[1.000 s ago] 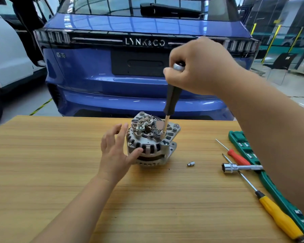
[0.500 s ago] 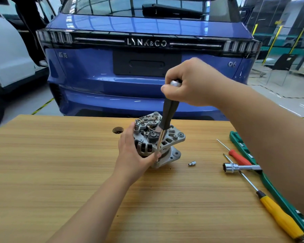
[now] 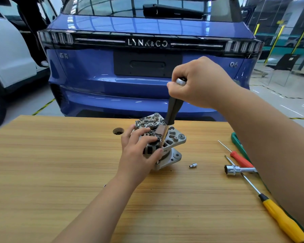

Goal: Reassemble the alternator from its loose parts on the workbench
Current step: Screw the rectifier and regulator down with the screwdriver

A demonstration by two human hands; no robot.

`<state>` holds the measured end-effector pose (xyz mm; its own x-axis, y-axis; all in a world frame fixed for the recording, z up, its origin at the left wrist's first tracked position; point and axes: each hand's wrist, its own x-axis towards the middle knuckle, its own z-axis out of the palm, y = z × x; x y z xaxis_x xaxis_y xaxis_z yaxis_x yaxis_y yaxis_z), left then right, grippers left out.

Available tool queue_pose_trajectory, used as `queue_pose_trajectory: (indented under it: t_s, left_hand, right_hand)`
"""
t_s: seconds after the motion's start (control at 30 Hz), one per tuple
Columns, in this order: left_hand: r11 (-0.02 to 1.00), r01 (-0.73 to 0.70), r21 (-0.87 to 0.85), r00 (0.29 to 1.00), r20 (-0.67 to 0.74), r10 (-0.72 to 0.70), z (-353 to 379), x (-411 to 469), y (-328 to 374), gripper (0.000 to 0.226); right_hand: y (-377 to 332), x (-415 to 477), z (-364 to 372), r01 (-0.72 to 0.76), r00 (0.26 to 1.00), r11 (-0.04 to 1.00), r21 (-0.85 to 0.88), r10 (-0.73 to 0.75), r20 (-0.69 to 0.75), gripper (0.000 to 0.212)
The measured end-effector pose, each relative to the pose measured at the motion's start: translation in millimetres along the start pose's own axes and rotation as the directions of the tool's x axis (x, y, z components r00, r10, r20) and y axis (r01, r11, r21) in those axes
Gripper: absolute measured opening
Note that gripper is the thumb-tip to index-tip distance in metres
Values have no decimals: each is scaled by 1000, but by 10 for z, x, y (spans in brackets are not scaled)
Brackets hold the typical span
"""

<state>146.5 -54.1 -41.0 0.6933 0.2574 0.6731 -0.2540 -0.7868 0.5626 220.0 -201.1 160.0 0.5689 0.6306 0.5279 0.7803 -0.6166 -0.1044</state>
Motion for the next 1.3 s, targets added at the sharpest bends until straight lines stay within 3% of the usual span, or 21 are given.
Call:
queue_pose_trajectory:
  t_s: [0.1,0.23,0.37,0.43,0.57,0.67,0.73,0.8,0.9,1.03,1.13,1.23,1.3]
  left_hand:
    - [999,28,-24,999,-23,-28,16,24,48,16]
    - [998,65,-10,998,-4,-66,23,38,119,11]
    - [997,71,25,996,-61,-70,52,42,201,13]
    - [998,14,55,994,-109,-8,70,94,251,19]
    - [996,-91,-10,992,-90,90,65,148,238,23]
    - [995,-95,-22,995,-42,94,41,159,225,25]
    - [994,-103,-23,995,-3,103,27,181,217,21]
    - [993,-114,-13,993,23,114,18,201,200,21]
    - [995,-102,-18,992,67,103,3,233,185,25]
    - [997,-80,-2,992,100,80,12,227,134,24]
    - [996,-33,-82,999,32,36,31,178,100,25]
    - [996,20,-87,1000,8,-20,98,134,14,31]
    - [998,53,-13,998,38,-53,180,95,-40,43]
  right_hand:
    - [-29,6,-33,4,1000,1000,31,-5,27,23]
    - [-209,32,-26,48,995,996,-70,-41,96,27]
    - [-361,44,-4,-85,986,965,-249,118,119,32]
    - [-454,35,11,-85,979,962,-261,129,156,38]
    - [-439,35,-226,101,933,979,-178,-31,358,47]
    - [-276,50,-396,235,900,959,-159,-153,408,32]
    - [-194,93,-429,240,882,968,-73,-186,433,18]
    - [-127,176,-434,215,875,976,-35,-177,452,24]
    - [-94,309,-431,215,873,973,-82,-154,463,34]
    - [-90,393,-406,216,869,959,-181,-104,484,21]
    - [-146,410,-363,247,865,942,-228,-109,489,36]
    - [-222,393,-311,269,872,939,-215,-143,468,44]
    - [-245,373,-318,283,861,948,-146,-185,473,38]
